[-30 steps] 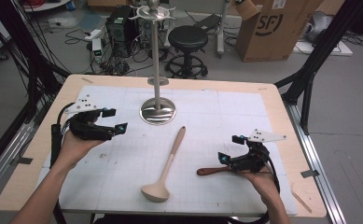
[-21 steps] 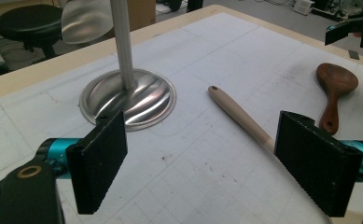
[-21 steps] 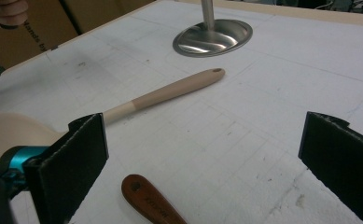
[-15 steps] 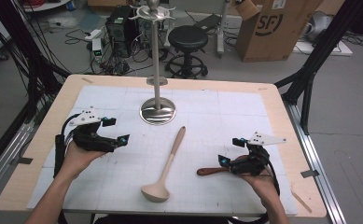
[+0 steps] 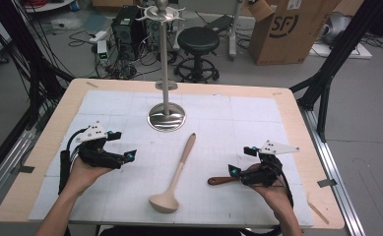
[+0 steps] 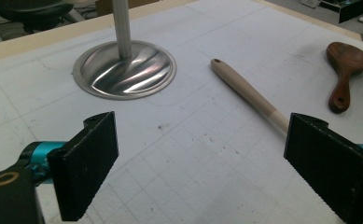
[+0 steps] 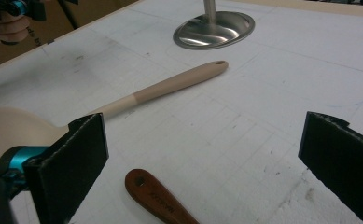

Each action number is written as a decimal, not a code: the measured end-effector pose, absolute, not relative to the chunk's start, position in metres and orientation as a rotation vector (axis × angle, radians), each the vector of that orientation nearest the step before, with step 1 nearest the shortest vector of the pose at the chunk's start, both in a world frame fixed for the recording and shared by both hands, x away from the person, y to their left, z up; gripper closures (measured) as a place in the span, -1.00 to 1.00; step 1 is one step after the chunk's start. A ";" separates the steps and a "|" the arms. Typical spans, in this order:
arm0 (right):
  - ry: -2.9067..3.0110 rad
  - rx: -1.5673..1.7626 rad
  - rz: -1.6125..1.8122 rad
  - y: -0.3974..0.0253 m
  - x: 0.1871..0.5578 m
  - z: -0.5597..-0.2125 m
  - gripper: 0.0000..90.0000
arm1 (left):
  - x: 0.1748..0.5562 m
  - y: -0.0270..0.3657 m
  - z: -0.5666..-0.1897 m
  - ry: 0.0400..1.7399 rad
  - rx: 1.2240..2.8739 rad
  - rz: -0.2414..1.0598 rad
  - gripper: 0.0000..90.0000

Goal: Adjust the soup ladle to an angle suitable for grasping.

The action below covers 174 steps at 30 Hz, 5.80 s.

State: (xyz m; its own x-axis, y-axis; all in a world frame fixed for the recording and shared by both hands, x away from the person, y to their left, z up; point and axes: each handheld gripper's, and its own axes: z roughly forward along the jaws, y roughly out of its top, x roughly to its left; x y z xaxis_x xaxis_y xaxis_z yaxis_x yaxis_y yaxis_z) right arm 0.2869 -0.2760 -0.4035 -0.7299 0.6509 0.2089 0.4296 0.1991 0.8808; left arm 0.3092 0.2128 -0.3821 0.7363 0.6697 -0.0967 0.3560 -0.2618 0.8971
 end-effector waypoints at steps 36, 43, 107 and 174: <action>2.433 0.901 1.493 -0.213 0.311 -0.390 -0.10 | 0.300 0.215 -0.393 0.808 1.883 0.399 -0.76; 2.530 0.870 1.457 -0.196 0.322 -0.397 0.35 | 0.299 0.217 -0.392 0.804 1.877 0.400 -0.76; 2.647 0.923 1.234 -0.124 0.393 -0.433 0.98 | 0.300 0.217 -0.392 0.786 1.876 0.374 -0.76; 2.946 0.545 1.312 -0.118 0.288 -0.445 0.98 | 0.299 0.212 -0.393 0.771 1.899 0.368 -0.76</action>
State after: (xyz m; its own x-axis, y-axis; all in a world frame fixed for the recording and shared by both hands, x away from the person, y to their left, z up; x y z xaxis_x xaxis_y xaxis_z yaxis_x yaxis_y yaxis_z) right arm 0.2881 -0.1183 -0.4454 -0.9363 0.2472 0.2493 0.3507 0.6244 0.6979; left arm 0.2988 0.2122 -0.3931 0.7493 0.6571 -0.0823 0.3486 -0.2857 0.8927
